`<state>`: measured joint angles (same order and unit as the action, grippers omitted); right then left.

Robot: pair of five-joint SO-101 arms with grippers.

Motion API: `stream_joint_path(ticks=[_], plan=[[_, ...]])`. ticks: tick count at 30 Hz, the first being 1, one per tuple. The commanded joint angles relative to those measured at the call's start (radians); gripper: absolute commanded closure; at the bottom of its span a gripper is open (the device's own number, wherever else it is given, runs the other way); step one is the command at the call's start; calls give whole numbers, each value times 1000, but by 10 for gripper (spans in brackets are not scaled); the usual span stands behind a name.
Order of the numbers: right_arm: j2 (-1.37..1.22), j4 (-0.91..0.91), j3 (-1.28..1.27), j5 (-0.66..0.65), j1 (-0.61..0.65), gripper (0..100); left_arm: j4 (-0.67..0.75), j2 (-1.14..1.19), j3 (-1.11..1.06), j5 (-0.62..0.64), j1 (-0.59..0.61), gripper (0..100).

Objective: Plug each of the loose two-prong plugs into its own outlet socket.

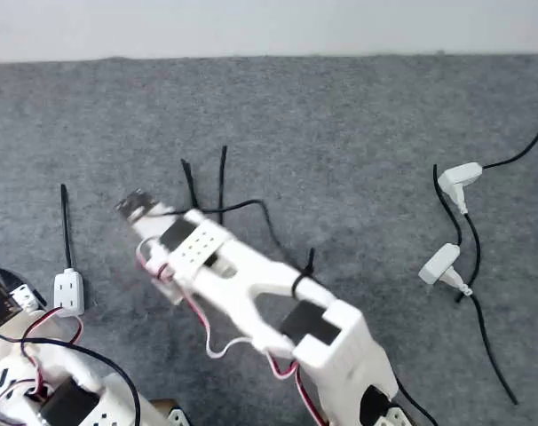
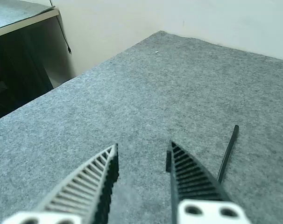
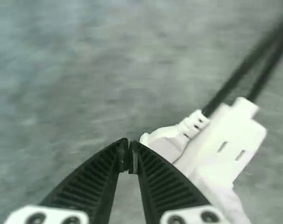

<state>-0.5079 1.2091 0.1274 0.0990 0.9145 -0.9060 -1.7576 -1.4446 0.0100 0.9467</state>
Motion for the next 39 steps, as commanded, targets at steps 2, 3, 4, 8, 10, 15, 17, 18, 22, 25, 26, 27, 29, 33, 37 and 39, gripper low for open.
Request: stream_joint_path(ticks=[2, 3, 4, 8, 10, 15, 17, 18, 22, 25, 26, 27, 29, 33, 37, 39], plan=[[24, -4, 6, 2, -90, 988, 29, -8, -4, 8, 0, 838], [24, 7, 6, 2, -101, 988, 29, -8, -4, 8, 0, 838], [24, 16, 6, 2, -113, 988, 29, -8, -4, 8, 0, 838], [13, 35, 8, 2, -174, 988, 31, -8, -4, 8, 0, 838], [2, 31, 9, 2, -208, 988, 31, -8, -4, 6, 0, 838], [-2, 36, 9, 2, -292, 988, 31, -8, -4, 6, 0, 838], [-2, 38, 9, -2, -335, 988, 31, -8, -4, 6, -2, 838], [-2, 36, 9, -11, -358, 988, 31, -8, -4, 6, -2, 838], [5, 33, 14, -61, -349, 988, 31, -8, -4, 8, -2, 838], [-2, 44, 8, -61, -254, 988, 31, -8, -4, 8, -2, 838], [-2, 53, 11, -61, -231, 988, 31, -8, -4, 8, -2, 838], [4, 59, 12, -61, -216, 988, 31, -8, -4, 8, -2, 838], [16, 67, 25, -61, -209, 987, 31, -8, -4, 8, -2, 838], [50, 99, 69, -63, -262, 931, 31, -8, -4, 8, -3, 838], [70, 102, 81, -63, -317, 893, 31, -8, -4, 8, -3, 838], [68, 93, 83, -63, -335, 894, 31, -8, -4, 8, -3, 838]])
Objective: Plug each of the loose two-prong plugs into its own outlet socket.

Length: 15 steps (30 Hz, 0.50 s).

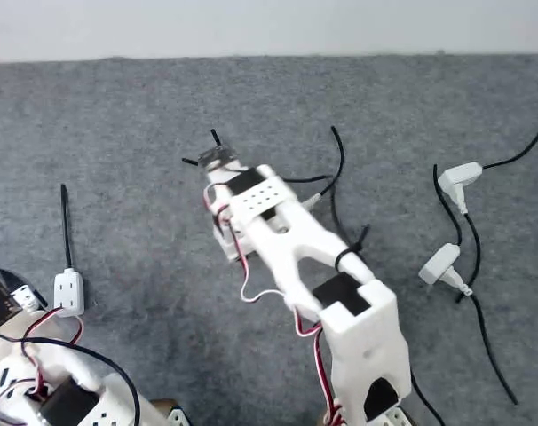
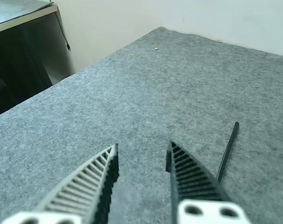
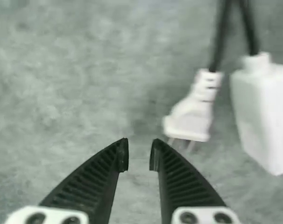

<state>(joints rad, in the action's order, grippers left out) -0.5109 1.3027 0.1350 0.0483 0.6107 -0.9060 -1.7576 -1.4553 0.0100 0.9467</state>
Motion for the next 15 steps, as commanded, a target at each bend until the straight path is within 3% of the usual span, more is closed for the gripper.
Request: stream_joint_path(ticks=[1, 15], plan=[[71, -2, 75, -12, -41, 894, 29, -8, 7, 8, -3, 838], [93, 2, 130, -72, -122, 890, 28, -8, 7, 8, -3, 838]])
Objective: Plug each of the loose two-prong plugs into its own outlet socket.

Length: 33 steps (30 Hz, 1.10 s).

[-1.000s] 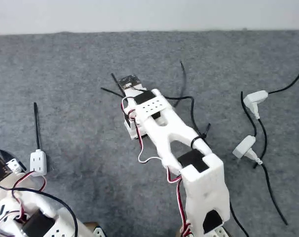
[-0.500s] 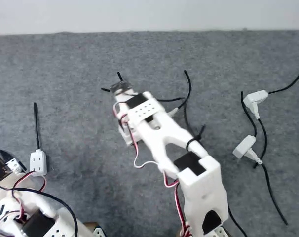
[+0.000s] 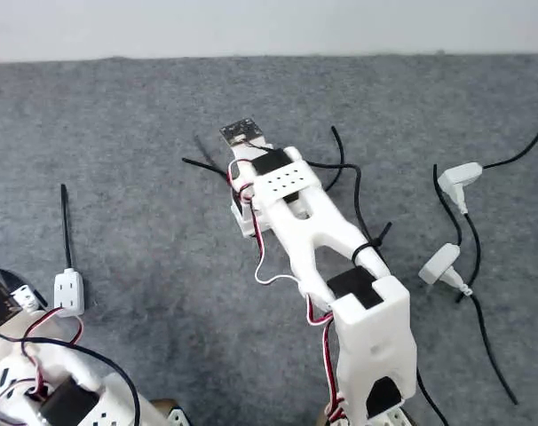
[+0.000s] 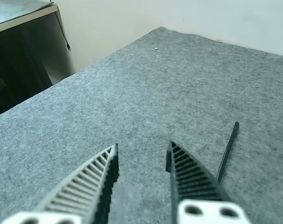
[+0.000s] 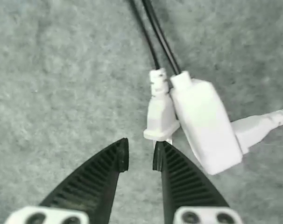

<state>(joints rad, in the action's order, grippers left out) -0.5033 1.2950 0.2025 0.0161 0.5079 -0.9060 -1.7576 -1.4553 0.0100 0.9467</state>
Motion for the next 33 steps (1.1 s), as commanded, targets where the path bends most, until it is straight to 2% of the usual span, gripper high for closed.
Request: stream_joint_path(ticks=[1, 10, 16, 20, 33], plan=[[90, 15, 63, -40, -19, 890, 28, -8, 7, 8, -3, 838], [113, 18, 63, -43, -45, 890, 28, -8, 7, 9, -5, 838], [114, 12, 61, -43, -42, 890, 28, -8, -2, 3, -49, 838], [96, -41, 26, -41, -36, 890, 28, -8, -2, 3, -49, 838], [33, -33, 9, -37, 104, 890, 28, -8, -1, 3, -49, 838]])
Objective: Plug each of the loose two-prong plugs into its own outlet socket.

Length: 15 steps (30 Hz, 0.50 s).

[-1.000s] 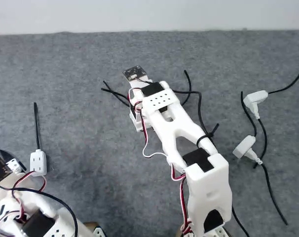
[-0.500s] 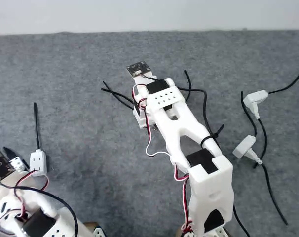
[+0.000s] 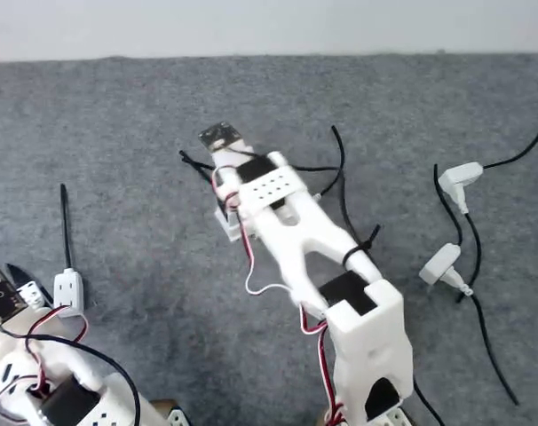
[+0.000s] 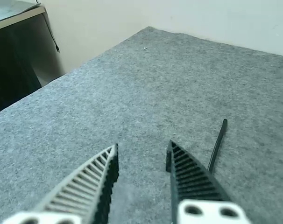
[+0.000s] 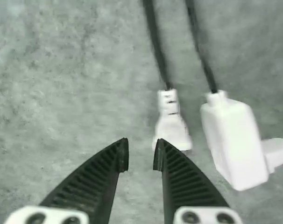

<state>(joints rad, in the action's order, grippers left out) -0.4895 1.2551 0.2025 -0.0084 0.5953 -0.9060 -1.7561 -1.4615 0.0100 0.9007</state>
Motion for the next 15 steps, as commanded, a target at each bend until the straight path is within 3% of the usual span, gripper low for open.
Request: stream_joint_path(ticks=[1, 15], plan=[[19, 7, 9, -12, 16, 890, 28, -9, 5, 2, -3, 838], [67, 18, 12, -18, -87, 889, 28, -9, 5, 2, -3, 838]])
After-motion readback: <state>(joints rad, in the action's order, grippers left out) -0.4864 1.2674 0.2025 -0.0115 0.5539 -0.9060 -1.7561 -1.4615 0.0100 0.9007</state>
